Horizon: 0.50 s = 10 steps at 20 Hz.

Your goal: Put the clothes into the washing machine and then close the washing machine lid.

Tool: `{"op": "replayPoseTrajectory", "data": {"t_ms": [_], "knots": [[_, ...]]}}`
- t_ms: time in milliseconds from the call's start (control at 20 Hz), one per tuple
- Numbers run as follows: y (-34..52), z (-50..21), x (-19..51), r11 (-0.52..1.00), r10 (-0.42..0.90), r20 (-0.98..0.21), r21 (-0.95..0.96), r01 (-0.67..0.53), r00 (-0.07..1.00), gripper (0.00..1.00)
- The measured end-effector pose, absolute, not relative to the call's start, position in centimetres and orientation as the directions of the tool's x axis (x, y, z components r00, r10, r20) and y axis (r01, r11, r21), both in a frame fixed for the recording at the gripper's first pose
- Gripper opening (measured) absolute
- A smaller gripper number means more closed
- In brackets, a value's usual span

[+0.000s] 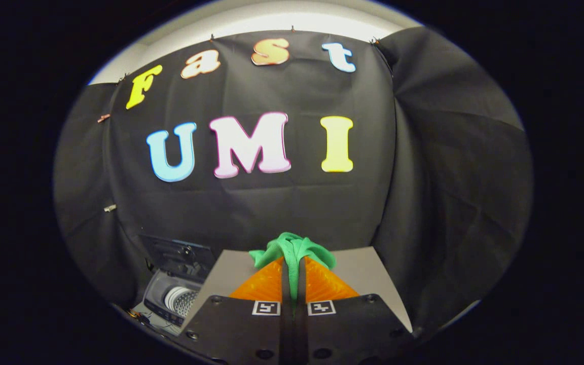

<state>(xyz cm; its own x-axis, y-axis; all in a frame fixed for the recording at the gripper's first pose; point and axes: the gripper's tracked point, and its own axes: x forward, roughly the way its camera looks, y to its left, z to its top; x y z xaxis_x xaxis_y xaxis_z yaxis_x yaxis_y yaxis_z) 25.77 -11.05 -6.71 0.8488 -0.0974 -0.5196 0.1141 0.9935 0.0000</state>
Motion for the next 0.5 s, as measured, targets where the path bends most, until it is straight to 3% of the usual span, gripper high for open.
{"op": "replayPoseTrajectory", "data": {"t_ms": [350,500], "knots": [[-3.8,2.9,27.8,0.999,-0.01,-0.317,0.026,0.019,0.948,0.05],[1.5,4.1,28.6,0.996,0.081,-0.283,0.055,-0.068,0.956,0.04]]}}
